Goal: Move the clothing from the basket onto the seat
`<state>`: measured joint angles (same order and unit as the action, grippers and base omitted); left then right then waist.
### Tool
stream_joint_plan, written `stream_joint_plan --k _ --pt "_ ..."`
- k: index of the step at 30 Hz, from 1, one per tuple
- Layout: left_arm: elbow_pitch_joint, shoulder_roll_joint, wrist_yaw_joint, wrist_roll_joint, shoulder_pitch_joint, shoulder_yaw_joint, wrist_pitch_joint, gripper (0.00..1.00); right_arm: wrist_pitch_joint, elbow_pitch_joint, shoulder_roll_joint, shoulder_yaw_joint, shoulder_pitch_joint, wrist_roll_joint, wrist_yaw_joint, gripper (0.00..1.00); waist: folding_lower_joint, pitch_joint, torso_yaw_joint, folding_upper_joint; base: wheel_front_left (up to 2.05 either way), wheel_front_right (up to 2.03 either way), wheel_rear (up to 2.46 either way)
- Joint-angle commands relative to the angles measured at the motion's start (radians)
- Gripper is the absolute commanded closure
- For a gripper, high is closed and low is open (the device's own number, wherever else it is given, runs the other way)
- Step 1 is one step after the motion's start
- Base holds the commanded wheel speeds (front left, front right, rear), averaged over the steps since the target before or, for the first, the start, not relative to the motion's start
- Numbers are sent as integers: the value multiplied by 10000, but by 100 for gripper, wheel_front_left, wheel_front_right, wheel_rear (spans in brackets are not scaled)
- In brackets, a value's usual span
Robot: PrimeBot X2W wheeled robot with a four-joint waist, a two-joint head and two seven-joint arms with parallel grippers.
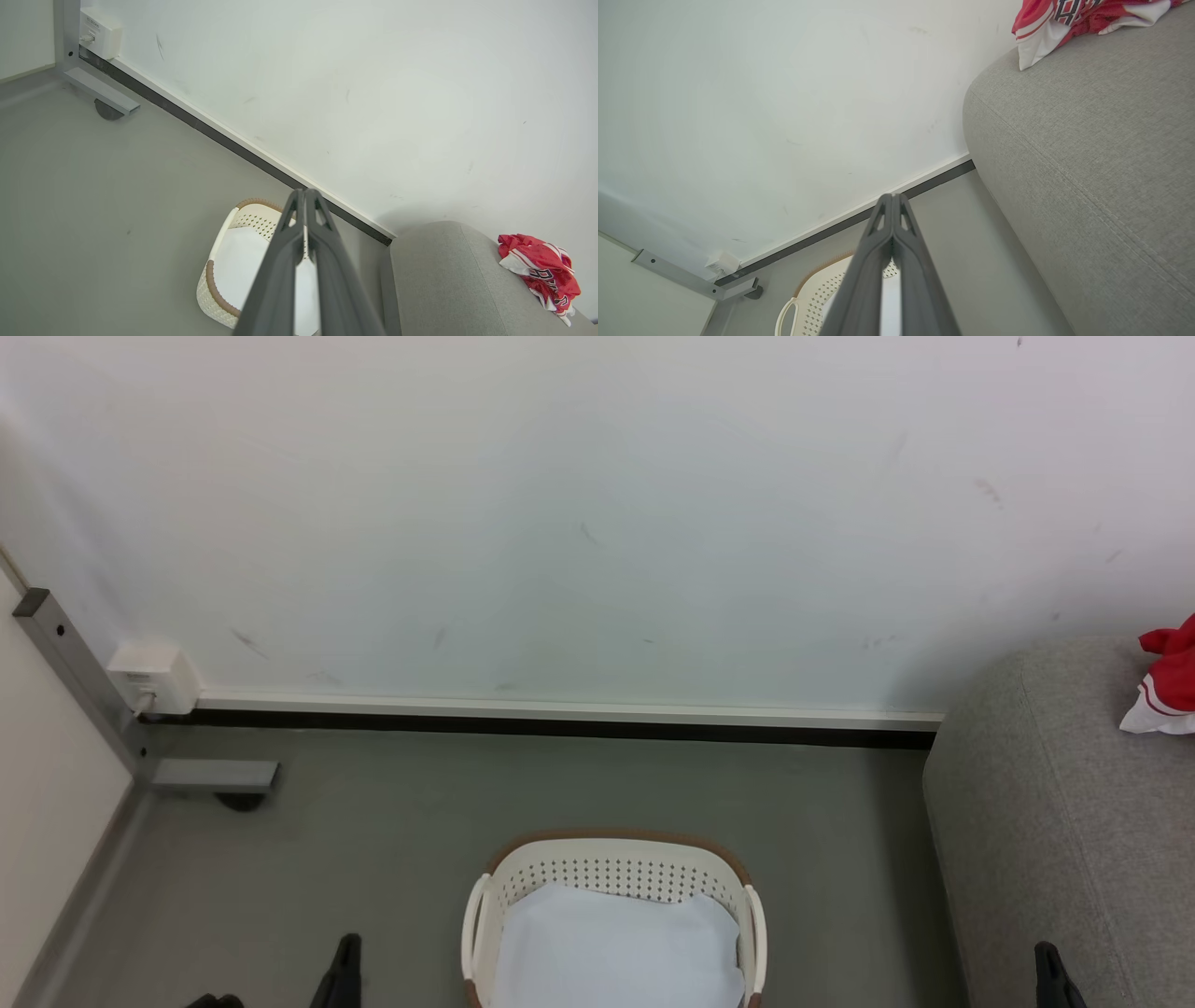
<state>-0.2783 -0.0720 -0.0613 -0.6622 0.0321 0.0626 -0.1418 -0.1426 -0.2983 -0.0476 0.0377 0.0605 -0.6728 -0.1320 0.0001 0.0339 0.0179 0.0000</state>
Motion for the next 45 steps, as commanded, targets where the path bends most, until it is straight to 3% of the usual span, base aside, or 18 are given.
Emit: stream_joint_plan --k 1,45 --pt "181 10 -39 -500 -291 -134 89 100 87 156 -36 69 -295 -436 5 100 0 -6 -3 0 0 0 0" --pt "277 115 -425 -5550 -964 -1080 1502 100 1499 395 -42 480 -1116 -5485 13 100 -1 -171 -83 0 0 0 0"
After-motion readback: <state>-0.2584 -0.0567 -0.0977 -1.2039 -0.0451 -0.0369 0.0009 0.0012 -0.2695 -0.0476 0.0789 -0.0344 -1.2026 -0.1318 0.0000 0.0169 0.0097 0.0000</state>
